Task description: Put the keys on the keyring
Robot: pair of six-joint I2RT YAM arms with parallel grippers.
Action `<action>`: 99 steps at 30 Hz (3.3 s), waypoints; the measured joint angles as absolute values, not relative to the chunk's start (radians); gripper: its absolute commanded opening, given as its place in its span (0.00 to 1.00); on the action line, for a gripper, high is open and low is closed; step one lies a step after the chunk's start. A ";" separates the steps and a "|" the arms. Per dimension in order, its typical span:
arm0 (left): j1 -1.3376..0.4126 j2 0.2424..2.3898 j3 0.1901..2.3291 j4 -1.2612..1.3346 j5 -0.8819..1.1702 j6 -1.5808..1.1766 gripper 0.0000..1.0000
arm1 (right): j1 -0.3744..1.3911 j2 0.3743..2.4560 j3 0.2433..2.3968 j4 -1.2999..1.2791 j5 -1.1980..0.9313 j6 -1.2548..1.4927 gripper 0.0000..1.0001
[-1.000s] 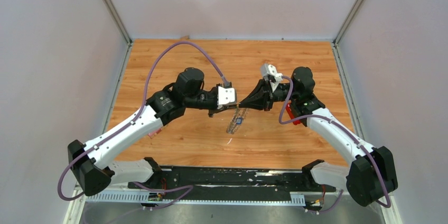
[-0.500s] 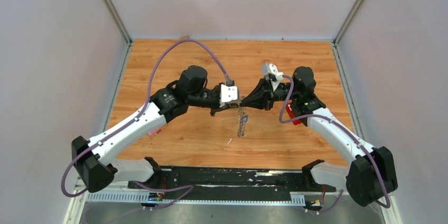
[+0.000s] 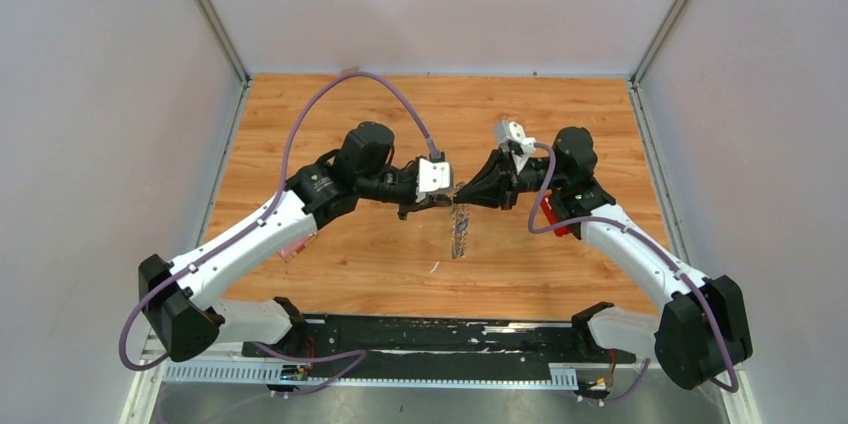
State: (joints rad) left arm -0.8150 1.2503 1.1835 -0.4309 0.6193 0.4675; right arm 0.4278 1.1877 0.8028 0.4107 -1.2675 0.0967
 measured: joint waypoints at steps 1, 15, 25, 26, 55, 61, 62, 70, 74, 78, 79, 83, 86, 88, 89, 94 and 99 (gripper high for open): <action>-0.813 1.251 1.184 -0.435 0.628 0.472 0.00 | 0.430 1.189 0.803 0.410 -1.270 0.097 0.00; -0.805 1.310 1.230 -0.566 0.782 0.683 0.00 | 0.466 1.192 0.802 0.377 -1.325 0.058 0.00; -0.805 1.333 1.249 -0.582 0.757 0.686 0.11 | 0.471 1.192 0.804 0.343 -1.320 0.011 0.00; -0.805 1.333 1.249 -0.580 0.749 0.683 0.12 | 0.471 1.192 0.805 0.340 -1.319 0.006 0.00; -0.817 1.140 1.216 -0.535 0.579 0.755 0.47 | 0.481 1.192 0.809 0.296 -1.295 -0.028 0.00; -0.817 1.161 1.196 -0.543 0.622 0.743 0.37 | 0.476 1.191 0.809 0.313 -1.295 -0.012 0.00; -0.817 1.166 1.196 -0.542 0.625 0.738 0.36 | 0.474 1.190 0.809 0.316 -1.295 -0.007 0.00; -0.818 1.199 1.168 -0.528 0.657 0.680 0.28 | 0.471 1.187 0.809 0.341 -1.294 0.018 0.00; -0.818 1.209 1.167 -0.513 0.666 0.657 0.28 | 0.468 1.187 0.809 0.342 -1.291 0.024 0.00; -0.818 1.212 1.163 -0.480 0.673 0.630 0.26 | 0.468 1.187 0.809 0.342 -1.291 0.025 0.00; -0.818 1.213 1.163 -0.472 0.673 0.624 0.26 | 0.468 1.187 0.809 0.342 -1.291 0.025 0.00; -0.818 1.216 1.163 -0.454 0.676 0.605 0.24 | 0.468 1.187 0.809 0.342 -1.290 0.026 0.00; -0.818 1.216 1.155 -0.443 0.680 0.594 0.19 | 0.468 1.187 0.809 0.342 -1.288 0.026 0.00; -0.817 1.216 1.148 -0.433 0.681 0.584 0.14 | 0.468 1.187 0.809 0.341 -1.288 0.027 0.00; -0.817 1.216 1.144 -0.427 0.682 0.580 0.12 | 0.467 1.187 0.809 0.341 -1.289 0.028 0.00; -0.815 1.216 1.124 -0.398 0.685 0.557 0.04 | 0.460 1.187 0.809 0.339 -1.289 0.030 0.00; -0.809 1.216 1.112 -0.371 0.701 0.524 0.00 | 0.457 1.187 0.808 0.338 -1.288 0.031 0.00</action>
State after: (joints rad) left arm -0.8089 1.2163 1.1118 -0.3706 0.7010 0.5236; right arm 0.4568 1.1866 0.8078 0.3382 -1.2881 0.0307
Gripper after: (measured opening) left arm 0.008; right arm 0.014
